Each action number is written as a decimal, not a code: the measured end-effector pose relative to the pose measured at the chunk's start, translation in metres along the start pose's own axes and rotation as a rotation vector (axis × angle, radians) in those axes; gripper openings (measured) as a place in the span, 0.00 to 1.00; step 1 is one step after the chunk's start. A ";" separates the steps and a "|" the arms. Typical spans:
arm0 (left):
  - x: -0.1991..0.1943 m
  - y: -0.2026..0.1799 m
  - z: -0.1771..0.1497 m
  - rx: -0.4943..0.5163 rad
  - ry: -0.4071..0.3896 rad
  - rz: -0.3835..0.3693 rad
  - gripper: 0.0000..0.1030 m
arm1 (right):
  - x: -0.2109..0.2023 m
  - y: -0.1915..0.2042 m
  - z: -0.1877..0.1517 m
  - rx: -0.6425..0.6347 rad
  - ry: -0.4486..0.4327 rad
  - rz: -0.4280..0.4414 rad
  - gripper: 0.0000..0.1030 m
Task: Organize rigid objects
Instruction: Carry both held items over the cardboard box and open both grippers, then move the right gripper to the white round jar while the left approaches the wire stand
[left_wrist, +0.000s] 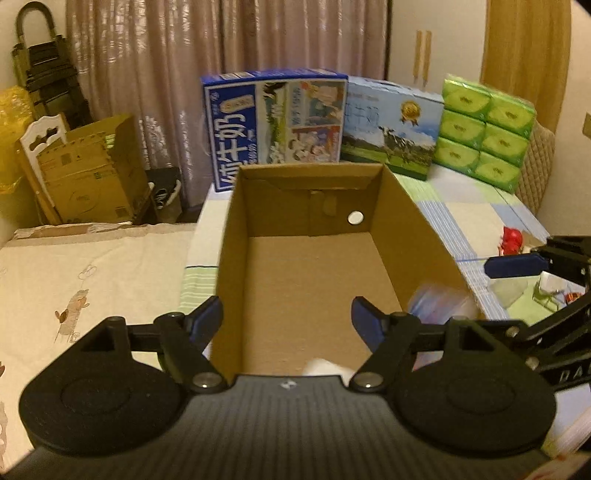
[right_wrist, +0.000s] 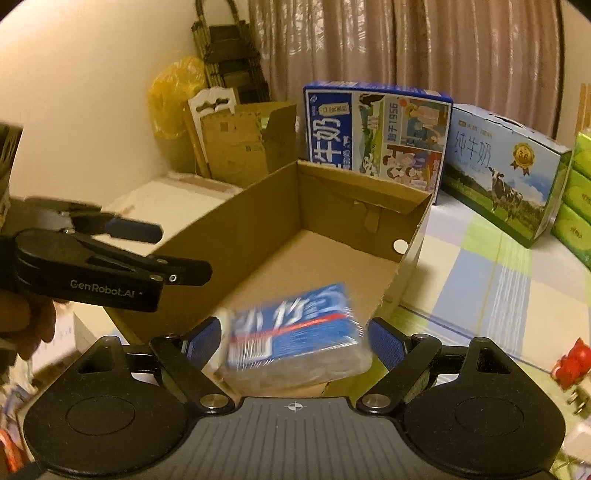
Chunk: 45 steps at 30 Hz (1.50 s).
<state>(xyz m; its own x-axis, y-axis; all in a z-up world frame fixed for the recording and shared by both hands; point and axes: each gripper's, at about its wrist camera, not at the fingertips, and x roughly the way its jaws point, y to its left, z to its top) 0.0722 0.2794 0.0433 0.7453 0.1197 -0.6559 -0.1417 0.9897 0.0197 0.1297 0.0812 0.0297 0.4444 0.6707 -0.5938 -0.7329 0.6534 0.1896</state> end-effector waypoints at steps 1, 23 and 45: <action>-0.003 0.001 0.000 -0.005 -0.004 0.005 0.71 | -0.003 -0.001 0.001 0.010 -0.010 -0.003 0.81; -0.080 -0.089 0.015 0.014 -0.121 -0.153 0.70 | -0.156 -0.065 -0.066 0.217 -0.127 -0.288 0.81; -0.024 -0.267 0.008 0.160 -0.032 -0.353 0.70 | -0.301 -0.173 -0.174 0.429 -0.144 -0.618 0.81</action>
<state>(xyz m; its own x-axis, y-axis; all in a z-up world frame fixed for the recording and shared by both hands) 0.0976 0.0131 0.0599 0.7501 -0.2310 -0.6196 0.2291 0.9698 -0.0842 0.0333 -0.2943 0.0396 0.7929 0.1588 -0.5883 -0.0780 0.9840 0.1605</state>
